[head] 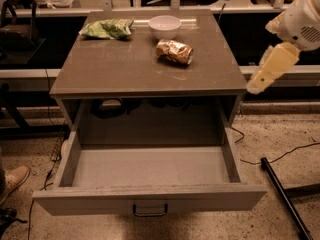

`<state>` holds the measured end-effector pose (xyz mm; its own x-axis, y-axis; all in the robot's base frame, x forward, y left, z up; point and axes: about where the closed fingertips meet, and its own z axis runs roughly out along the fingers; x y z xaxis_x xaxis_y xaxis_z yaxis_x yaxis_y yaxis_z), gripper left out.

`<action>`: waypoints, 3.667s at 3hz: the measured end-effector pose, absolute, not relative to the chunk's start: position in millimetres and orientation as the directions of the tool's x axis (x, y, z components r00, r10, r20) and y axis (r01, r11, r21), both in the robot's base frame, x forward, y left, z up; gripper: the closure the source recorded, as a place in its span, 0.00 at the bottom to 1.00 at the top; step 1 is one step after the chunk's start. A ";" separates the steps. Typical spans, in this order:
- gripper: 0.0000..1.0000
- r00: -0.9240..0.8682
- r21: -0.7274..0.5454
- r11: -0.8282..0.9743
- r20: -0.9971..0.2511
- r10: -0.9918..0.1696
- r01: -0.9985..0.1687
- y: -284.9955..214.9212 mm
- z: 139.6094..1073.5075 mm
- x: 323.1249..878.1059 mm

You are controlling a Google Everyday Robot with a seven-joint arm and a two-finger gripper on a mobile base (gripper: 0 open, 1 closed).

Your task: Place orange can into top drawer

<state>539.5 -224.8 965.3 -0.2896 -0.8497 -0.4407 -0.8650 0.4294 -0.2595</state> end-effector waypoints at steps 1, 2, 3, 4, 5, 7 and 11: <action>0.00 -0.336 -0.190 0.514 -0.563 -0.755 -0.837 -209.5 941.5 616.5; 0.00 -0.362 -0.123 0.535 -0.609 -0.706 -0.836 -178.9 913.3 672.7; 0.00 -0.369 -0.110 0.540 -0.616 -0.696 -0.834 -147.9 891.3 712.5; 0.00 -0.371 -0.140 0.550 -0.602 -0.707 -0.823 -129.6 877.9 741.8; 0.00 -0.369 -0.161 0.559 -0.600 -0.710 -0.814 -116.9 872.0 763.5; 0.37 -0.371 -0.158 0.544 -0.576 -0.728 -0.824 -94.1 854.4 783.0; 1.00 -0.313 -0.233 0.524 -0.585 -0.748 -0.819 -136.3 926.9 626.8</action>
Offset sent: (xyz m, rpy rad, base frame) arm 0.2105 0.0907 -0.0840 0.3240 0.0716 -0.0807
